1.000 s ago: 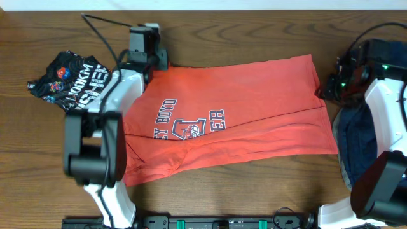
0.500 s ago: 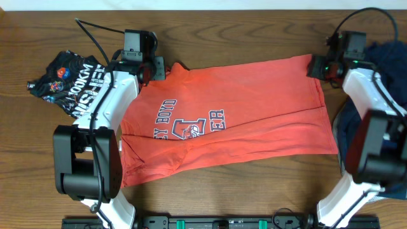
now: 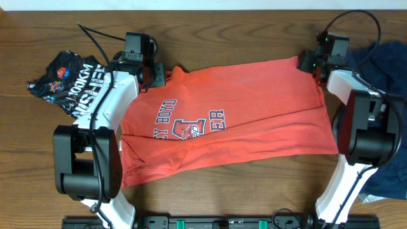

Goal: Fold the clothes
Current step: 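Fold the shirt's top half down toward the bottom with both grippers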

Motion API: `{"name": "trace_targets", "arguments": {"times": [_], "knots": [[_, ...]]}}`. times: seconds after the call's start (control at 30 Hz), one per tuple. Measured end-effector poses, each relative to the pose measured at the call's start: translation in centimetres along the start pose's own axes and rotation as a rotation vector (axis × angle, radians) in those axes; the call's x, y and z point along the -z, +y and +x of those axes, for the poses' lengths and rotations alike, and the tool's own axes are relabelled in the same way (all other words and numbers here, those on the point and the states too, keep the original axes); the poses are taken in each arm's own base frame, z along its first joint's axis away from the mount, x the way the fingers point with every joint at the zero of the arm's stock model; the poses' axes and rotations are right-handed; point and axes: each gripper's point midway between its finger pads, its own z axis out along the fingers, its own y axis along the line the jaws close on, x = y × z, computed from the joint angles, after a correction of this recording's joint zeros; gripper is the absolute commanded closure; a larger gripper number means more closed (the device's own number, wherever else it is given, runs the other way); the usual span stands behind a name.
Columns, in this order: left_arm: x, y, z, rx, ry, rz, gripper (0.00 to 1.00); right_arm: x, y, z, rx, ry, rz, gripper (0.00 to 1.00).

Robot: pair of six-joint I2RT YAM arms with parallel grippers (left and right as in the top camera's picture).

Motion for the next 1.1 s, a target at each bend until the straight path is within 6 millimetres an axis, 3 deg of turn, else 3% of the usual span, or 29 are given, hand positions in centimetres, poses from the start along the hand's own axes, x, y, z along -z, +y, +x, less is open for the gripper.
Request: {"name": "trace_targets", "arguments": {"times": [0.17,0.33,0.43,0.5,0.57,0.63,1.1], "knots": [[0.0,0.1,0.3,0.004,0.012,-0.002,0.94,-1.3,0.2,1.1,0.004,0.004,0.018,0.37],[0.0,0.1,0.3,0.007,0.012,-0.002,0.94,-1.5,-0.2,0.7,-0.014,-0.017,0.054,0.38],[0.0,0.1,0.3,0.007,0.012,-0.002,0.94,-1.6,-0.5,0.4,-0.023,-0.034,0.072,0.44],[0.0,0.1,0.3,0.007,0.012,-0.002,0.94,-1.7,-0.7,0.3,-0.031,-0.043,0.079,0.55],[0.0,0.1,0.3,0.007,0.012,-0.002,0.94,-1.7,-0.7,0.1,-0.036,-0.05,0.081,0.82],[0.0,0.1,0.3,0.007,0.012,-0.002,0.94,-1.7,-0.8,0.1,-0.041,-0.051,0.086,0.97],[0.3,0.0,0.2,0.007,0.007,-0.001,0.94,-1.6,-0.8,1.1,-0.044,-0.002,0.106,0.99]]}}
